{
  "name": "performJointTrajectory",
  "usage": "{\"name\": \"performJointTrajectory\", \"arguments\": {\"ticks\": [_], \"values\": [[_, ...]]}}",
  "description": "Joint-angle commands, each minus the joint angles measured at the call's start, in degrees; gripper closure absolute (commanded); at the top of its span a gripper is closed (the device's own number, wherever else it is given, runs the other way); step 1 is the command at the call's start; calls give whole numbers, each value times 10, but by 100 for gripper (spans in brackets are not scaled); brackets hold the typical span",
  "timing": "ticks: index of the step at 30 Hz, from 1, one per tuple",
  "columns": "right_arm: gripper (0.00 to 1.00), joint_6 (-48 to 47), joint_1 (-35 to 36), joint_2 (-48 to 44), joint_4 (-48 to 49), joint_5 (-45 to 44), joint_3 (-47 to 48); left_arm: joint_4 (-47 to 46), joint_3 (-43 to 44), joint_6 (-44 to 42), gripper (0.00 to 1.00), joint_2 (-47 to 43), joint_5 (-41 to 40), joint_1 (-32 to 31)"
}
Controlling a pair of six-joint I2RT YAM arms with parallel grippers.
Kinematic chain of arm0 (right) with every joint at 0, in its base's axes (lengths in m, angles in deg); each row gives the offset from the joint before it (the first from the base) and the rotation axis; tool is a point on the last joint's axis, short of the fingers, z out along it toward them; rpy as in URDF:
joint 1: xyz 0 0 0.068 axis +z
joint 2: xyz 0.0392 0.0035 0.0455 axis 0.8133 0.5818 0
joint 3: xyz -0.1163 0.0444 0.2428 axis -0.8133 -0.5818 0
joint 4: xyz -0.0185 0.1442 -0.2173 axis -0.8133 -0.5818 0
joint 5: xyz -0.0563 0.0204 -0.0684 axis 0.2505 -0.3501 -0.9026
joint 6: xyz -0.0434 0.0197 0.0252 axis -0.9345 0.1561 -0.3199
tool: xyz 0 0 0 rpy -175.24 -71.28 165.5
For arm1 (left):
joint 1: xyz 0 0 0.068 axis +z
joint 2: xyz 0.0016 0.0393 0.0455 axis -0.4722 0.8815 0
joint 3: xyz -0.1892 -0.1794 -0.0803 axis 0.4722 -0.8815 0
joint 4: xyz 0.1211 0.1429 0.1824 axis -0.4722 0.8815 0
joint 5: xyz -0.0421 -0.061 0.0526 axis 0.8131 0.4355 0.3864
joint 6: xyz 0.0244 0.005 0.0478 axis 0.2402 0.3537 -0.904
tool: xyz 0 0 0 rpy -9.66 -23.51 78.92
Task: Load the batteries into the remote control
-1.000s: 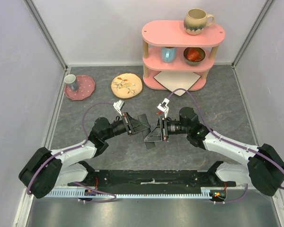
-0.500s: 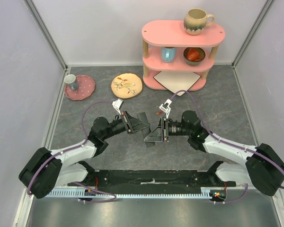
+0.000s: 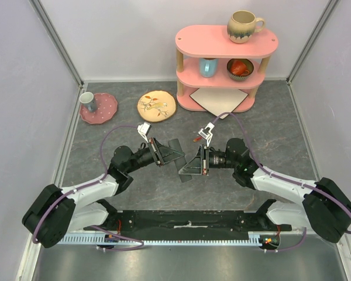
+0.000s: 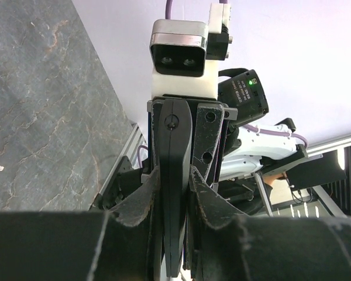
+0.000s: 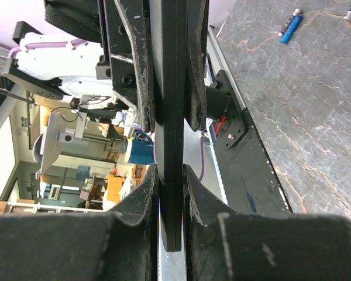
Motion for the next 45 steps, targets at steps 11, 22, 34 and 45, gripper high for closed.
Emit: {"name": "performJointTrajectory", "arguments": {"ticks": [11,22,34,45], "values": [[100,-315,-9,-71,-505,-151,210,56,-19,-2,28,-74,-50,46],[100,-406,-8,84,-898,-894,338,356,-24,-90,19,-264,-168,83],[100,-344,-8,340,-880,-987,391,521,-37,-128,26,-392,-204,83],[84,-380,-9,414,-816,-866,397,537,-43,-138,27,-416,-182,84]]}}
